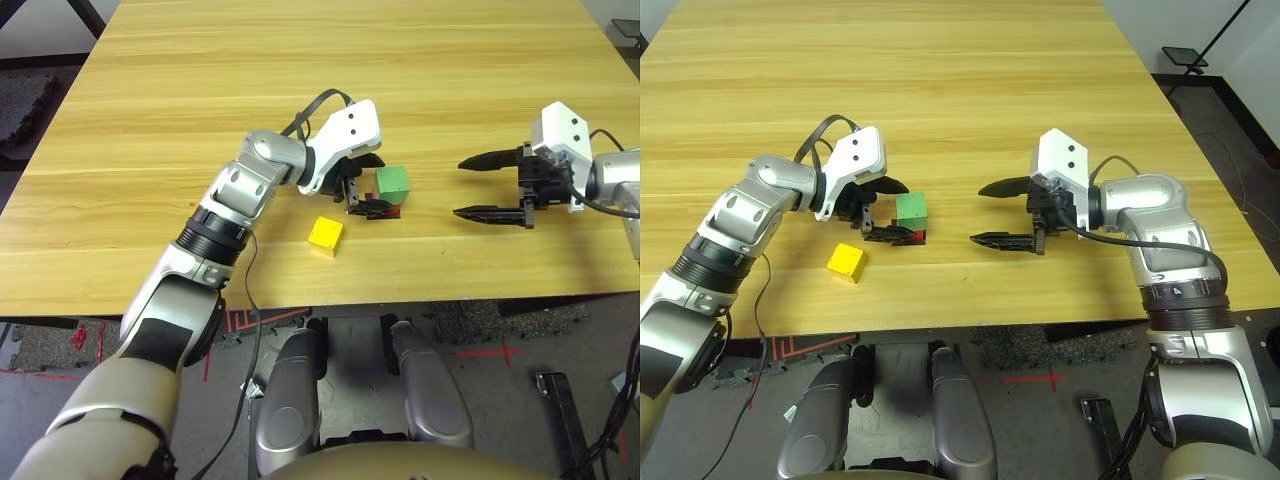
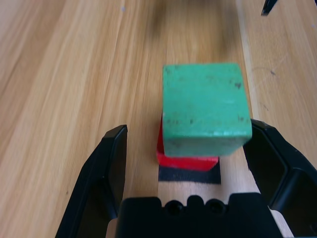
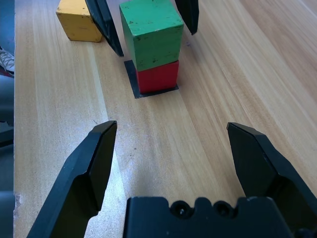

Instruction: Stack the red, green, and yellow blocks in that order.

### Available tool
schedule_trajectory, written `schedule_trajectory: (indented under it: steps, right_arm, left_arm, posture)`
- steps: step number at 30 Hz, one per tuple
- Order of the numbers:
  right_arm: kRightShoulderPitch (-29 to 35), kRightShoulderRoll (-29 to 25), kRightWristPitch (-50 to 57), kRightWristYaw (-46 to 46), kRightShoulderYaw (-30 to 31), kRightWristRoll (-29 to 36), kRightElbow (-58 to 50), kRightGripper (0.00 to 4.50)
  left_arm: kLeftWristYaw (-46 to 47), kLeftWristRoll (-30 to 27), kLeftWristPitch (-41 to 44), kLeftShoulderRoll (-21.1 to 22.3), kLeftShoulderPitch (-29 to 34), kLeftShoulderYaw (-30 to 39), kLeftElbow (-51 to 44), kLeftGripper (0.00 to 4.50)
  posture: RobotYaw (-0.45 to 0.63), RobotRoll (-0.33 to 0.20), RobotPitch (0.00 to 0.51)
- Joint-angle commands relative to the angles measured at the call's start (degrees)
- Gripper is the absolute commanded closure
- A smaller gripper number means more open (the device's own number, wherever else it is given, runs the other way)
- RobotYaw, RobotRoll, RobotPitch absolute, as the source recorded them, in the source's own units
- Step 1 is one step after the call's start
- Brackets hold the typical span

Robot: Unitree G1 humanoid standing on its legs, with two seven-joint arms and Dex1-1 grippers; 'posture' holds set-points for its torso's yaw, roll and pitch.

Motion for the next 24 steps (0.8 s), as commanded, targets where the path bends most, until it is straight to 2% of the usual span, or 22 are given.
schedule_trajectory:
  steps: [1,7,12,18,21,24]
  right_arm:
    - [-0.10,-0.02,0.06,0.46,0.13,0.36,-0.01,0.00]
    - [-0.01,0.30,-0.09,0.36,0.31,0.22,0.09,0.00]
    - [0.16,0.20,-0.26,0.56,0.13,0.17,0.38,0.00]
    - [0.68,0.33,-0.24,0.18,0.13,0.10,0.28,0.00]
    - [0.76,0.47,-0.23,0.13,0.20,0.08,0.47,0.00]
    - [0.30,0.63,-0.72,0.28,0.38,-0.20,1.63,0.00]
  left_arm:
    - [-1.60,-0.60,3.09,2.09,0.34,0.71,-4.54,0.01]
    - [-2.55,-1.58,6.38,5.84,2.94,1.97,-10.42,0.01]
    - [-4.54,-3.27,7.50,11.33,5.39,4.54,-14.25,0.01]
    - [-8.91,-9.62,1.62,13.65,9.59,10.79,-17.09,0.01]
    - [-14.98,-13.29,-2.44,16.32,13.55,12.85,-18.31,0.01]
    - [-16.81,-15.18,-7.00,16.61,16.97,14.77,-18.20,0.01]
  posture:
    - [0.23,0.084,0.255]
    - [0.23,0.085,0.257]
    - [0.23,0.084,0.259]
    - [0.24,0.083,0.260]
    - [0.24,0.084,0.261]
    - [0.25,0.086,0.261]
